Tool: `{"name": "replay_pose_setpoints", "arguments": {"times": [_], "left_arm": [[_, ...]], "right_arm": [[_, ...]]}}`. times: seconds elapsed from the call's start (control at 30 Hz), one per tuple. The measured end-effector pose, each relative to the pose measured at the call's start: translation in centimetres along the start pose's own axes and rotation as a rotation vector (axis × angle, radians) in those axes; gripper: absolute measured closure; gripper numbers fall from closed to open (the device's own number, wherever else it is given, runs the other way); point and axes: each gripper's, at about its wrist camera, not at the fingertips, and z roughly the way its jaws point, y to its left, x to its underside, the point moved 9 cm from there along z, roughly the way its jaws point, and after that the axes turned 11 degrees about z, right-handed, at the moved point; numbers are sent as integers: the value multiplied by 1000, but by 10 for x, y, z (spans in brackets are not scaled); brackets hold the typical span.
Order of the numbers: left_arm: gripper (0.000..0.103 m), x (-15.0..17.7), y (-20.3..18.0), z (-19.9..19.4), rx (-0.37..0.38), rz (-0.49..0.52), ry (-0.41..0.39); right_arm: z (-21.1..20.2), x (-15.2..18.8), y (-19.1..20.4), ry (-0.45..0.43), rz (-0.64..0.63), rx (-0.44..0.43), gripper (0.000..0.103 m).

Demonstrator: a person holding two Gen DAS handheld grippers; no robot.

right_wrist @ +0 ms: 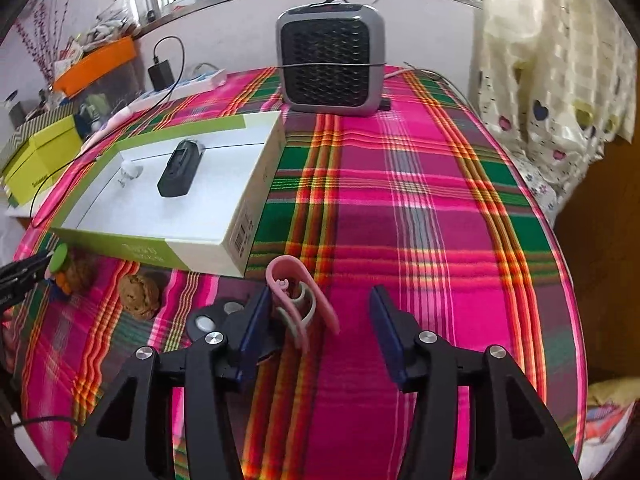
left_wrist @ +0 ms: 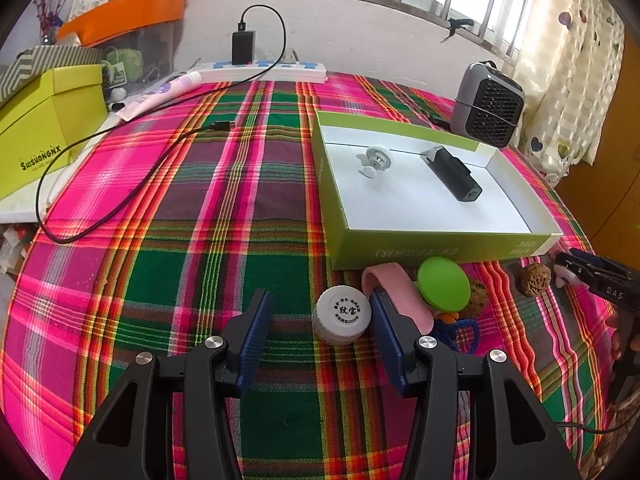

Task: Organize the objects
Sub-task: 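Lift the pink clip with the right gripper while the left grasps the white jar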

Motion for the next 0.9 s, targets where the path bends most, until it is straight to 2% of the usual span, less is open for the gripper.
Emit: {"name": "replay_pose_setpoints", "arguments": {"times": [0.13, 0.33, 0.6, 0.7, 0.8, 0.9], "left_arm": [[54, 0, -1, 0, -1, 1, 1], [54, 0, -1, 0, -1, 2, 1], [54, -1, -1, 1, -6, 17, 4], [54, -1, -1, 1, -8, 17, 4], [54, -1, -1, 1, -9, 19, 5], [55, -2, -2, 3, -19, 25, 8]], "right_arm": [[3, -2, 5, 0, -37, -31, 51], [5, -2, 8, 3, -72, -4, 51], [5, -3, 8, -2, -48, 20, 52], [4, -4, 5, -8, -36, 31, 58], [3, -6, 3, -14, -24, 39, 69], [2, -5, 2, -14, -23, 39, 72]]}}
